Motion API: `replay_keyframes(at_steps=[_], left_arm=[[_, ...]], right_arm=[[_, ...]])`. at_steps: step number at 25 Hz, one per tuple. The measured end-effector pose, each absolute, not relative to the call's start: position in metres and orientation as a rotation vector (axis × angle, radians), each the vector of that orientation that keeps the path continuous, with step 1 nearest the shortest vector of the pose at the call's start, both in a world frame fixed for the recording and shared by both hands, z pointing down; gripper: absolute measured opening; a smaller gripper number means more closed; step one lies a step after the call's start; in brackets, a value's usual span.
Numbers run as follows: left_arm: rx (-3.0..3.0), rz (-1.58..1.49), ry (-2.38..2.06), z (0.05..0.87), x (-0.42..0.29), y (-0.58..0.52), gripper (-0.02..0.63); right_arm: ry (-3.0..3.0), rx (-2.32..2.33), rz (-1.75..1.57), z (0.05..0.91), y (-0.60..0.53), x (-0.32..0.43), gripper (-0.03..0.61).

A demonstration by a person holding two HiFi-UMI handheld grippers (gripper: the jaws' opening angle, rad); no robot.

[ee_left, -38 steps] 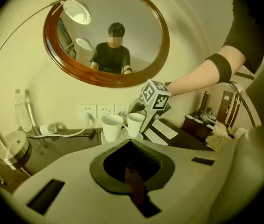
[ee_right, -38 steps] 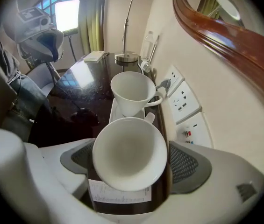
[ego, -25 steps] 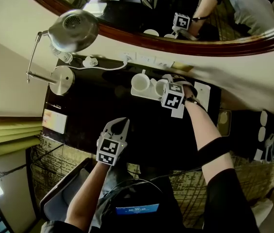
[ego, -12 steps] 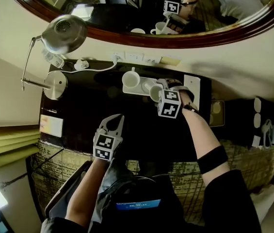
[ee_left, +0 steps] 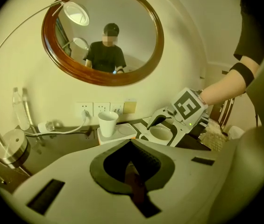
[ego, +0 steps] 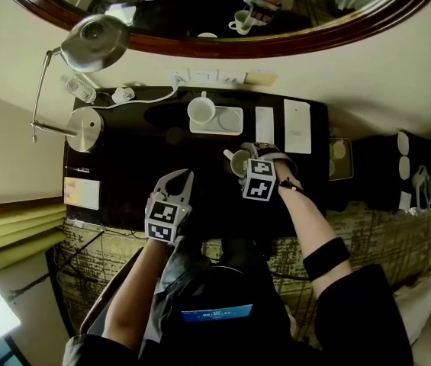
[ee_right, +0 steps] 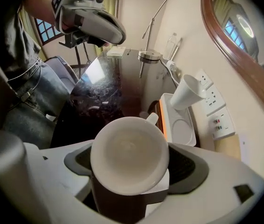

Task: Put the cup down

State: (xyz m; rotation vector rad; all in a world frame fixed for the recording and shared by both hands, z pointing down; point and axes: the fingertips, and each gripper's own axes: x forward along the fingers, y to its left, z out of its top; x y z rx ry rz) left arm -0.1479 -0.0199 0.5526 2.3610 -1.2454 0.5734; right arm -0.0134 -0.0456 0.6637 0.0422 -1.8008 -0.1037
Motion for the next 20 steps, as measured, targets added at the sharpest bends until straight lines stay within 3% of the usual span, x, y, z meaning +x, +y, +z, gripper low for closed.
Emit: replay_keyframes(at_steps=[20], left_arm=[[2.346,0.573,-1.303,0.540,-0.160,0.005,0.003]], right_arm=[[-1.782,0.044,-0.054,0.701,-0.004,-0.007,0.471]])
